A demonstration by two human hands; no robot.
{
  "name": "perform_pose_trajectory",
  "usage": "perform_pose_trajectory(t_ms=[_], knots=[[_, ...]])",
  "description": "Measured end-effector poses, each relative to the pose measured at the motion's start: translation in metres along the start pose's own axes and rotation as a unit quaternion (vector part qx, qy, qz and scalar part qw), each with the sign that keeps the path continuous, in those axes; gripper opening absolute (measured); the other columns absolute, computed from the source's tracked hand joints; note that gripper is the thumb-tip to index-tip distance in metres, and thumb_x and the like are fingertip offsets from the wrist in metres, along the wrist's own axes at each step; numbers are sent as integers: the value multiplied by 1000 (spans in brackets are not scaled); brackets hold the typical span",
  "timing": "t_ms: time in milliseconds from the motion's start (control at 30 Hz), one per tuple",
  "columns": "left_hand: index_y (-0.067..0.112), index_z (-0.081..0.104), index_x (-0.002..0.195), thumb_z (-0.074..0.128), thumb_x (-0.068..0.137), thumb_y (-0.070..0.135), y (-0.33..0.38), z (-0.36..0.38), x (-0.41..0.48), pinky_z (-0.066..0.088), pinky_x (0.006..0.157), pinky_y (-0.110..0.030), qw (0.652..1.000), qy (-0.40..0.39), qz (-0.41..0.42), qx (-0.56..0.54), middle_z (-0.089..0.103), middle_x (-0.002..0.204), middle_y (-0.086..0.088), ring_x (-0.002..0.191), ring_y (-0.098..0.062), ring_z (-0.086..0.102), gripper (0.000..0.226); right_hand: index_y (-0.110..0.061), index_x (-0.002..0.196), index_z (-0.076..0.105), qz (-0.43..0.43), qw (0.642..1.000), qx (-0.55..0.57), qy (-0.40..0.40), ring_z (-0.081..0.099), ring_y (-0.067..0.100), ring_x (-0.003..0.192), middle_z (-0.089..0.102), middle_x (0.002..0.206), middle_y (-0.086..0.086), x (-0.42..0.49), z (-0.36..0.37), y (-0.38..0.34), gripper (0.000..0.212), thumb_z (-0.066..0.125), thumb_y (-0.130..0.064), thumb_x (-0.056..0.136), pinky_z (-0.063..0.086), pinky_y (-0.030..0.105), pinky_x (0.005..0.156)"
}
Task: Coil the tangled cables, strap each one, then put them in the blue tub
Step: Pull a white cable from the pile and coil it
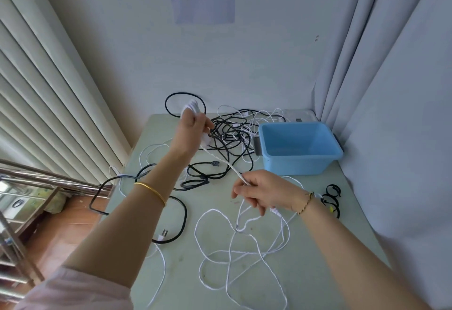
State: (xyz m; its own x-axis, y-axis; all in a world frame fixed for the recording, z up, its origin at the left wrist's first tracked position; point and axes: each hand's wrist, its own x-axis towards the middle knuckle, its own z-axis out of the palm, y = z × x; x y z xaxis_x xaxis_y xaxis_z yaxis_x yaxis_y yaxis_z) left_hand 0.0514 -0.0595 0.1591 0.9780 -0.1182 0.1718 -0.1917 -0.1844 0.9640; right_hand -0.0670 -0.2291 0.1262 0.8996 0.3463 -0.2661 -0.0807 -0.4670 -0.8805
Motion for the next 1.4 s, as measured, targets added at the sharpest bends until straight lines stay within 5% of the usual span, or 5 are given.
perform_pose_trajectory(t_ms=[300, 467, 867, 1133, 1400], knots=[[3, 49, 89, 36, 102, 16, 17, 14, -24, 41, 59, -16, 935, -246, -4, 257, 66, 77, -2, 58, 0, 56, 22, -3, 79, 70, -196, 939, -72, 274, 34, 5, 54, 42, 55, 6, 10, -35, -41, 22, 60, -20, 90, 28, 18, 53], [-1, 59, 108, 29, 104, 22, 25, 12, -33, 47, 66, -26, 915, -382, -130, -7, 55, 60, -10, 60, -19, 48, 38, 3, 74, 64, -169, 888, -14, 429, 39, 9, 60, 50, 65, 19, 23, -52, -24, 24, 62, -15, 88, 32, 22, 58], [4, 57, 106, 41, 92, 18, 20, 16, -19, 50, 88, -25, 840, -298, -161, -424, 55, 60, 6, 66, -9, 60, 26, -18, 98, 61, -50, 983, 9, 179, 39, 3, 37, 51, 61, 0, 28, 3, 3, 23, 39, -23, 101, 33, 16, 42], [3, 53, 101, 45, 91, -14, 6, 16, -23, 46, 74, -21, 970, -176, -43, -161, 64, 108, -8, 79, -12, 56, 22, -3, 98, 54, -28, 1000, 3, 5, 60, 19, 47, 66, 64, 4, 9, 9, -21, 13, 47, -13, 97, 46, 29, 55], [6, 47, 77, 42, 97, 8, 17, 16, -30, 42, 59, -22, 946, -288, -61, 135, 60, 69, -7, 56, -14, 52, 21, -15, 83, 67, -91, 959, -53, 264, 48, 0, 49, 57, 58, -7, 4, -35, -26, 7, 63, -17, 88, 40, 14, 52]])
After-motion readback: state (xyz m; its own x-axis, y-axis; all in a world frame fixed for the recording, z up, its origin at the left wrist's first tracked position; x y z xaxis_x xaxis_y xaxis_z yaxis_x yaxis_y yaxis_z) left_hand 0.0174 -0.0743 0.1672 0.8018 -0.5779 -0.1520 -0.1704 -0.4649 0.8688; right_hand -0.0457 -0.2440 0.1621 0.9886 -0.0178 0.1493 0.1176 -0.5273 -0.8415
